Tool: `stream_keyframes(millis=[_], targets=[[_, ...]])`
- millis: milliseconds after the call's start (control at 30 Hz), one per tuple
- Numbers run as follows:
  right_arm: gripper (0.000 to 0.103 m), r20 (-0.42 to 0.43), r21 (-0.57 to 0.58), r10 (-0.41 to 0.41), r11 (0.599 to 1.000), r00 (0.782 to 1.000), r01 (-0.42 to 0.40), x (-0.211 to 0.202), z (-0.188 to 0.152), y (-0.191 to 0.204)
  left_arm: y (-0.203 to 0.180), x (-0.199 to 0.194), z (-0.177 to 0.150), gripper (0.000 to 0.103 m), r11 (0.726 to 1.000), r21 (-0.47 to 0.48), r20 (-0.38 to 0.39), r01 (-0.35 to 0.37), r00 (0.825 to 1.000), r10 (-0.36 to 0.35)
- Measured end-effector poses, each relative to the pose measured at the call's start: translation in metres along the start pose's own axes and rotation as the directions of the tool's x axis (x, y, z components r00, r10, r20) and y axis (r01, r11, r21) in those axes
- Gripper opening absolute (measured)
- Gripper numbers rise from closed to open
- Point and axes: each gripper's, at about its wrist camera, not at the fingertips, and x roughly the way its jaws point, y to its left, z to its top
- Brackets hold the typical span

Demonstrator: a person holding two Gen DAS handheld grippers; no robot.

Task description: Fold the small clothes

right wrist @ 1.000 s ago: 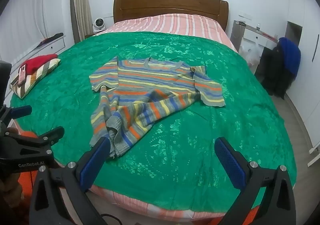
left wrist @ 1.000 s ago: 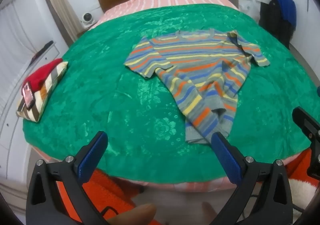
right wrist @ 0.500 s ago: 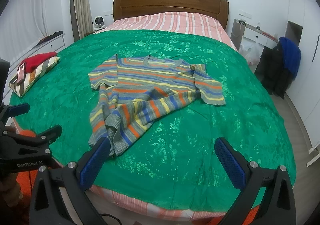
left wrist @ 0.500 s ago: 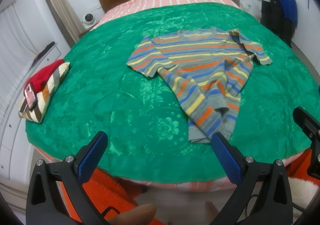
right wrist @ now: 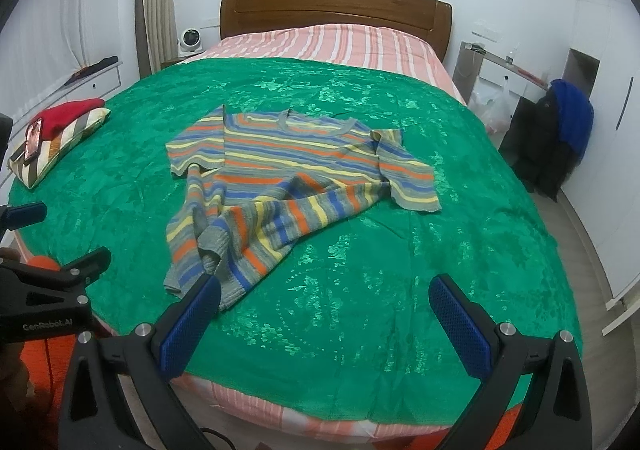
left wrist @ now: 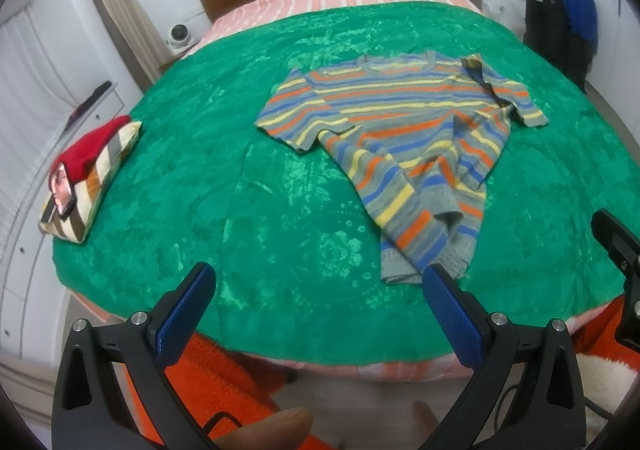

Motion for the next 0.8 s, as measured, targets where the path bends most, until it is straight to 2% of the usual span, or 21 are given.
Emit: stream_keyframes(millis=[133,300,433,800], targets=[[0.103,-0.003,-0.007,-0.01,1.0,1.0,0.01,-0.0013,0.0011,0.0017,0.001,0.0007,-0.0007,0.103,1.0,-0.014,0.03,0.007,1.0,-0.006],[0.103,-0.008,-0.012,-0.016,1.0,1.0,0.016,-0.0011,0.0007,0.0026,0.0011,0.0021,-0.0013,0.103,0.999,-0.027,-0.003,0.034,0.999,-0.035],[0.103,-0.008,-0.013,-0.021,1.0,1.0,0.021,-0.0021,0.0,0.0007,0.0009,0.0019,-0.0012,0.103,1.0,-0.02,0.014,0.022,1.0,-0.021],[0.103,-0.018,-0.02,-0.046,0.999,0.999,0.045,0.0009,0.0012,0.0019,0.0006,0.0028,-0.0017,0.103,0.999,-0.033,0.006,0.041,0.999,-0.041]])
